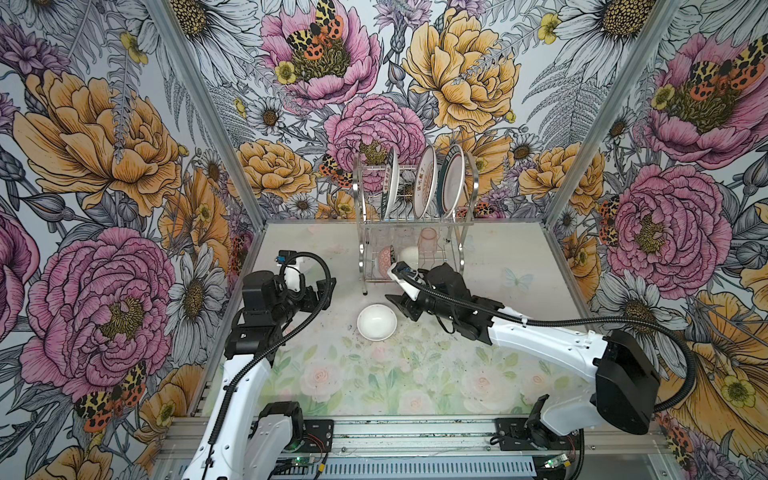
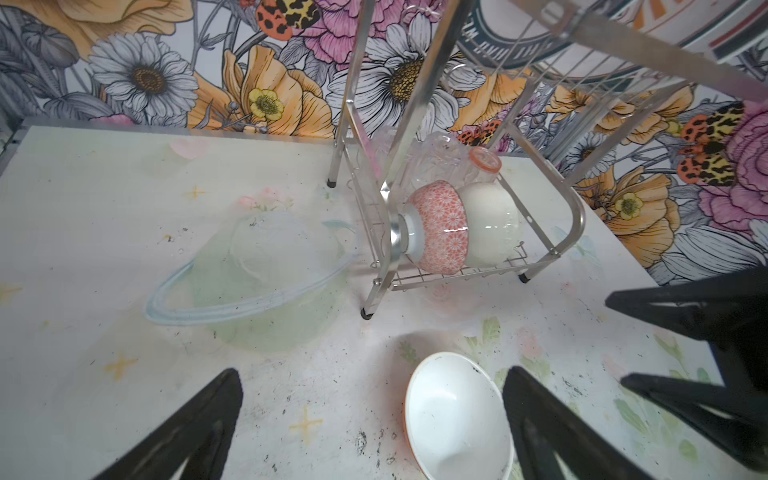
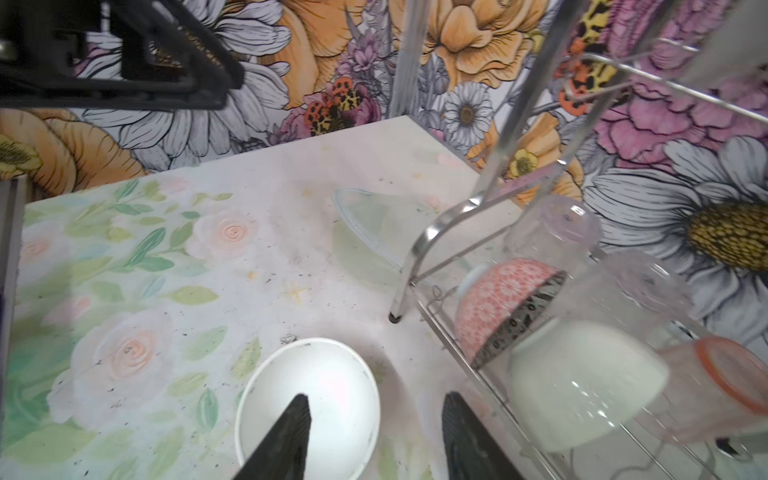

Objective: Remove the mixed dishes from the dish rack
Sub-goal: 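Lower the orange bowl onto the table and open the right gripper, then move the right gripper to the white bowl's rim in the rack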

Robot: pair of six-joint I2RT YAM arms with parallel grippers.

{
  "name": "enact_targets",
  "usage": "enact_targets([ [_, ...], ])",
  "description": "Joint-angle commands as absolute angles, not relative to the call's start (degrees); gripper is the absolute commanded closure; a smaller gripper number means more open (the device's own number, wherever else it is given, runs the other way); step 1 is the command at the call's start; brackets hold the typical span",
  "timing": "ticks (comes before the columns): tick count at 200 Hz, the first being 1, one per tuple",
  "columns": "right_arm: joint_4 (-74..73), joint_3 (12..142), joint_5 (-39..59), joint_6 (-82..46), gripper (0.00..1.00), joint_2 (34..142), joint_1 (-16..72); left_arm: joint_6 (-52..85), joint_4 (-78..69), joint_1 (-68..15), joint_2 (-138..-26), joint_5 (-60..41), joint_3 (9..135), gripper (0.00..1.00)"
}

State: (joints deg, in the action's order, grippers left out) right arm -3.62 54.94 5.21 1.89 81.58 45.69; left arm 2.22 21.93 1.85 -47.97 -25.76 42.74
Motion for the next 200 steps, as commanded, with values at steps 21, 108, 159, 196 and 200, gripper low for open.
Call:
enact_targets([
  [21,-19.2,44.4,9.4,-14.6,0.48,76.1,35.7,-4.4,19.8,1.4,-45.0,-32.9,42.5,0.01],
  [108,-42.2,38.5,23.7,-28.9,0.48,87.9,25.6,-8.7,18.8,-7.4,-46.0,-35.3,38.0,0.01],
  [159,-49.5,42.4,25.8,-32.3,0.48,98.1,25.0,-8.9,15.3,-12.0,-49.2,-32.3,36.2,0.01],
  [196,-49.7,45.2,25.7,-32.3,0.49,101.9,24.9,-9.3,14.6,-12.1,-49.8,-31.3,35.4,0.01],
  [200,-49.8,45.5,25.7,-32.2,0.49,102.3,24.9,-9.2,14.5,-12.1,-49.9,-31.3,35.4,0.01],
])
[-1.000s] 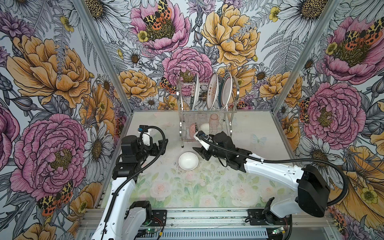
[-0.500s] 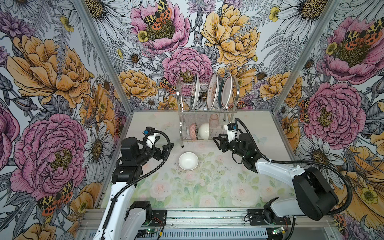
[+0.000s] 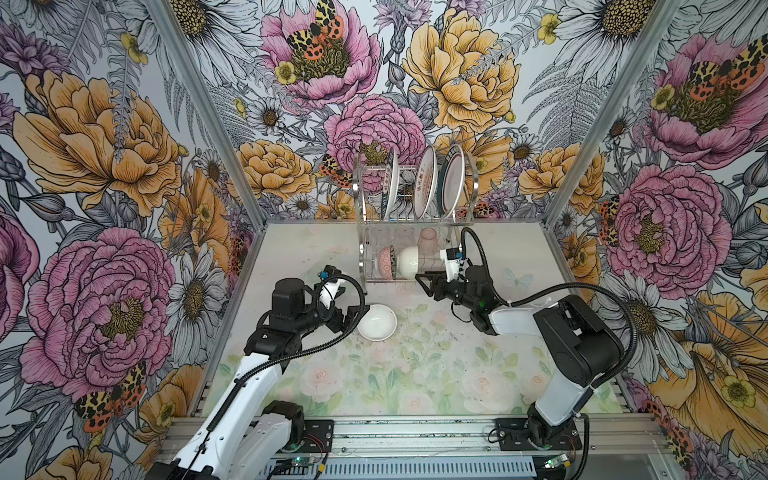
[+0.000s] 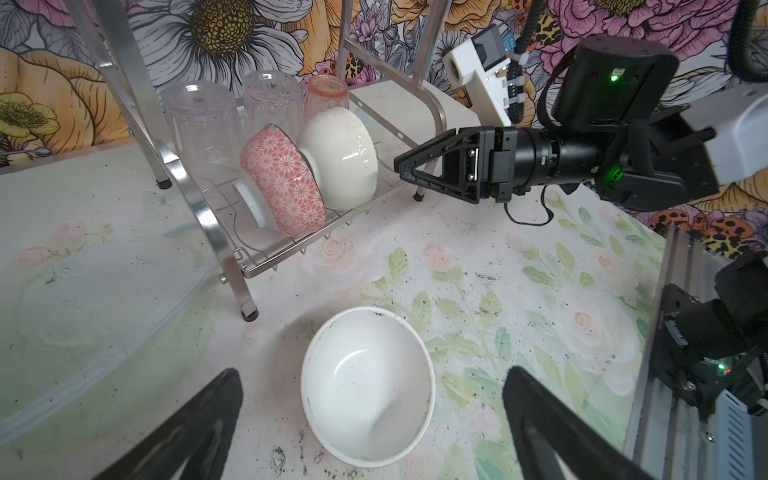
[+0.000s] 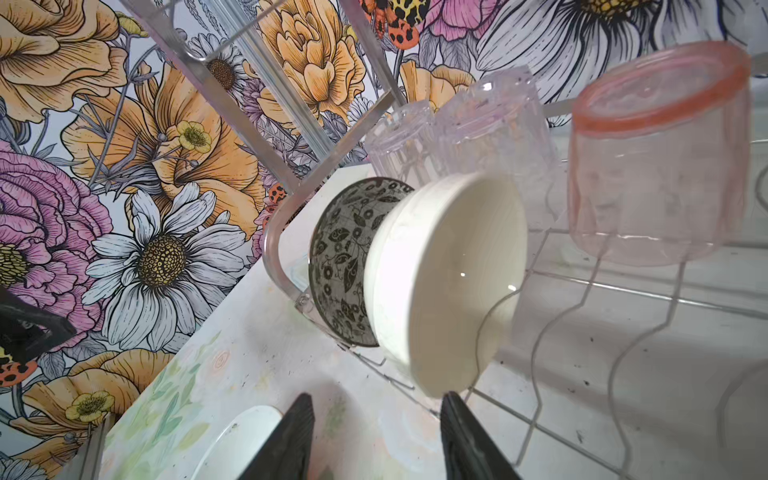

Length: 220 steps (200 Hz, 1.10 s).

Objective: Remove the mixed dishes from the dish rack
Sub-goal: 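Move the right gripper to the white bowl's rim in the rack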

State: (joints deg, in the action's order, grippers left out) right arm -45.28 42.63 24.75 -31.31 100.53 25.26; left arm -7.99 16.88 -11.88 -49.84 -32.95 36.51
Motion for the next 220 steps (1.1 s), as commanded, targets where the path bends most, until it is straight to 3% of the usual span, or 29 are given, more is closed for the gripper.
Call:
enact_targets([
  [1,-49.8,45.6,25.8,-32.3,0.49,102.4,24.9,-9.2,14.5,-12.1,-49.9,-31.3,35.4,0.01],
  [113,-55.9,53.1,29.7,-36.7,0.54,112.9,24.5,-10.2,16.2,-12.1,-50.5,-30.0,35.5,0.01],
  [220,-60.1,56.9,33.1,-41.8,0.73,118.0,24.5,-9.9,16.6,-12.2,-49.6,-29.5,35.1,0.01],
])
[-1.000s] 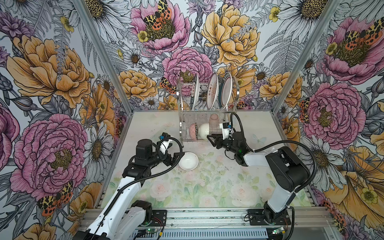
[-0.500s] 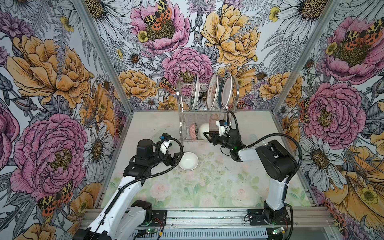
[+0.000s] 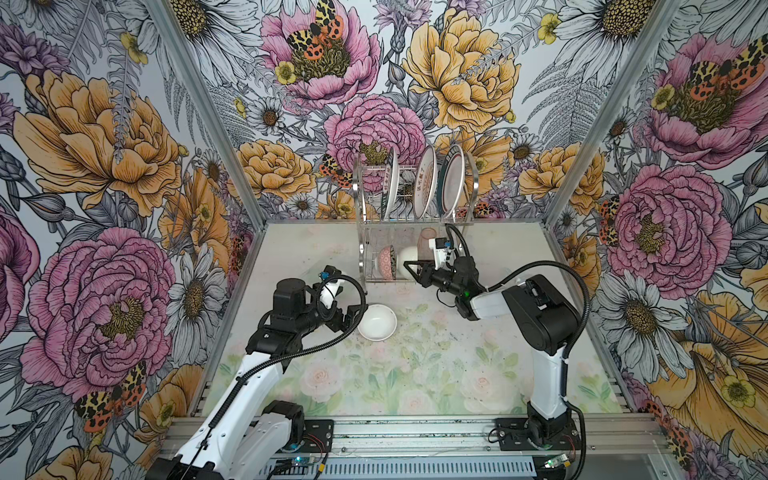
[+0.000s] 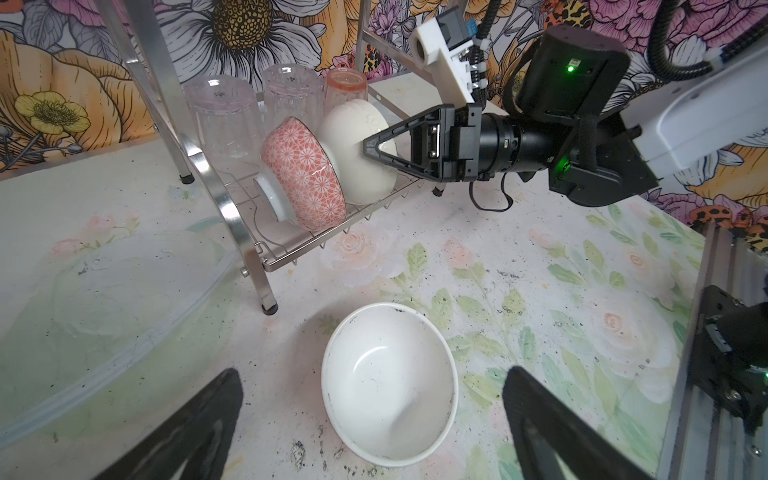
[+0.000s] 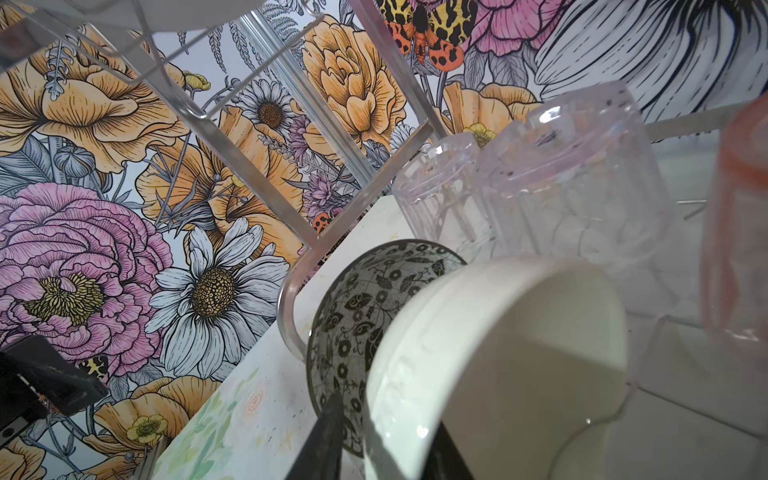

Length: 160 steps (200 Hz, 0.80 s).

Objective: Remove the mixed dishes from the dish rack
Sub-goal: 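Move the right gripper to the white bowl's rim in the rack, then close the right gripper on the white bowl's rim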

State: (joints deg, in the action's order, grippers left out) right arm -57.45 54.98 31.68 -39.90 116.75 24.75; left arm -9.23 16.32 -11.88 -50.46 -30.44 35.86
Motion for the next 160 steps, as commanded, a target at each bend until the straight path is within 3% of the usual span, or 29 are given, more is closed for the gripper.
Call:
enact_targets([
  [1,-60.1,56.9,33.1,-41.8,0.73,118.0,24.5,-9.8,16.6,-12.2,-49.6,-29.5,35.1,0.01],
  [160,-66.8,56.6,32.7,-46.5,0.89,119.2,24.3,-8.9,16.9,-12.3,-48.1,-29.4,35.1,0.01],
])
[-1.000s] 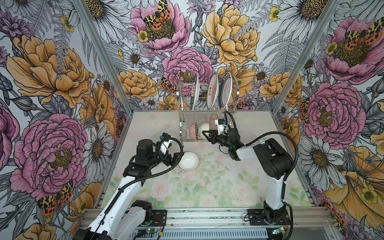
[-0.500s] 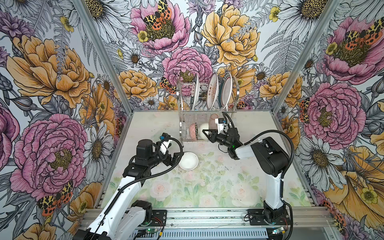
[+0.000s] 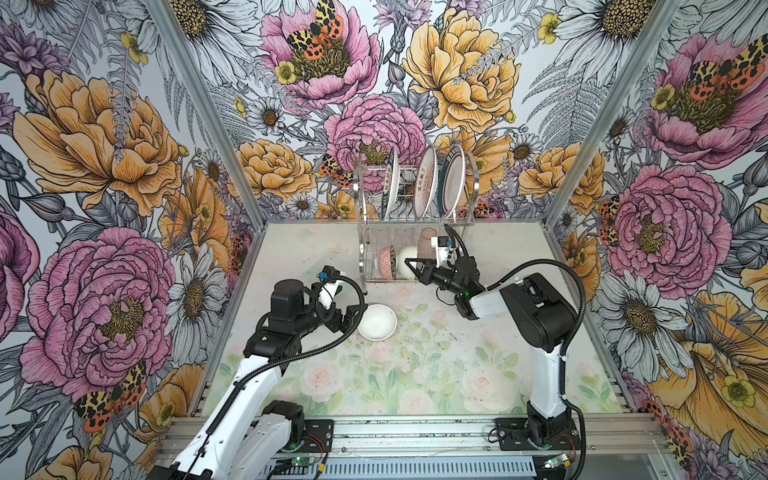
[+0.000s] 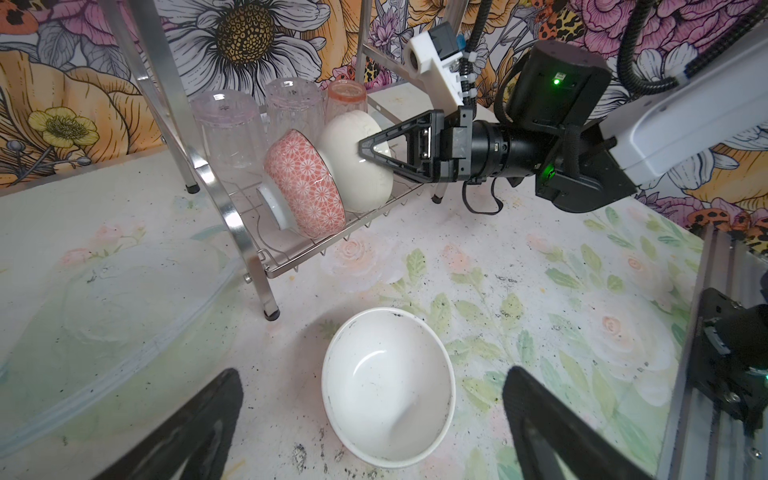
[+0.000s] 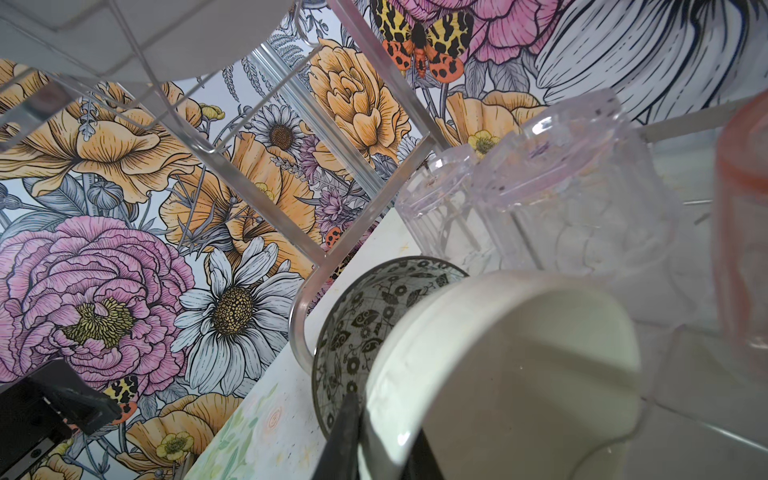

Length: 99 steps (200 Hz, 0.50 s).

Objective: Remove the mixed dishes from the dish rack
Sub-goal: 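Close the right gripper on the white bowl's rim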

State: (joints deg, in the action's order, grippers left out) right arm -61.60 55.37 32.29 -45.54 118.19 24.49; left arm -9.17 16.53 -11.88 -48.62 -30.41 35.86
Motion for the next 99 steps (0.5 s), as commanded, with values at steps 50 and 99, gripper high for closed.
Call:
enact_targets([
  [50,-67.8,56.8,32.6,-46.7,0.9,118.8,24.2,-8.9,16.8,-12.3,-48.3,-29.4,35.0,0.01],
  [99,-68.4,57.8,33.0,-47.0,0.91,118.9,24.3,-9.1,16.8,-12.2,-48.3,-29.4,34.8,0.01],
])
